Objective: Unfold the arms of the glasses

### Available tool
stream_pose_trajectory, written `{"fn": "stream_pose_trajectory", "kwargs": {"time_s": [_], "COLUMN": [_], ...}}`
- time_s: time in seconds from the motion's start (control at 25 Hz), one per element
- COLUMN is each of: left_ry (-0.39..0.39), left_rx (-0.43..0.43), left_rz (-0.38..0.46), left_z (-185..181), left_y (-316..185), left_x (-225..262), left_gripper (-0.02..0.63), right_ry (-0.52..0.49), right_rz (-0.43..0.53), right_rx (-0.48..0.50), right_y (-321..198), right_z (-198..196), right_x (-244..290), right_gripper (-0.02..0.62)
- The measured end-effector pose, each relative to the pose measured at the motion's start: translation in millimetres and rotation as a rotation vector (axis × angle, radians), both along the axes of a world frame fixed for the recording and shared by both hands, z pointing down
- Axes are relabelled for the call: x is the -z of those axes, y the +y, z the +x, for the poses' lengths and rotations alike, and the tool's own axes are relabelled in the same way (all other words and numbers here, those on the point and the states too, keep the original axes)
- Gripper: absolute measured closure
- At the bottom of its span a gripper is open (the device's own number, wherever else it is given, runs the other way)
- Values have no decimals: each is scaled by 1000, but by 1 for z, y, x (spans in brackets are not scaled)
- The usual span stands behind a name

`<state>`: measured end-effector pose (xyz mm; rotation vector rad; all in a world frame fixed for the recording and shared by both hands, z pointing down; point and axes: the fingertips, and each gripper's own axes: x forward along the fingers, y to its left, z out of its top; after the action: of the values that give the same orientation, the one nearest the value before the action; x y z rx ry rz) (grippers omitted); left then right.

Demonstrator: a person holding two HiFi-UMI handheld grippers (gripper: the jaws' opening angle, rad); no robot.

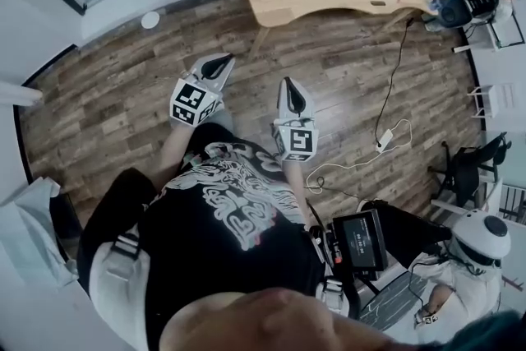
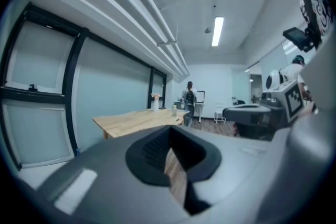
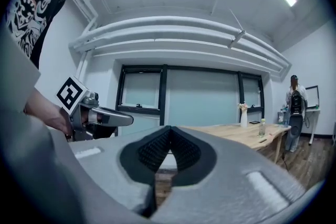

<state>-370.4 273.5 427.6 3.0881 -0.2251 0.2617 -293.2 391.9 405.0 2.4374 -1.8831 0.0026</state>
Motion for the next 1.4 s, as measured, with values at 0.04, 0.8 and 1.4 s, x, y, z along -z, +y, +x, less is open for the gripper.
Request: {"fn": "stream_pose_trajectory", "kwargs": {"time_s": [0.04,0.8,1.4], "left_ry": [-5,-66,-124], "left_rx": [-5,-18,-4], "left_rz": [5,-35,-81], "left_z": [2,98,272], "left_y": [2,-32,-215], "left_x": [-1,-41,-61], "left_gripper": [617,617,617], "right_ry": [3,-52,-92], "right_rz": [-3,-86,-198], "right_rx": [-2,-18,68], "right_y": [2,-31,-219], "right_z": [0,94,271], "right_x": [-2,-43,-64], "right_gripper": [597,597,597]}}
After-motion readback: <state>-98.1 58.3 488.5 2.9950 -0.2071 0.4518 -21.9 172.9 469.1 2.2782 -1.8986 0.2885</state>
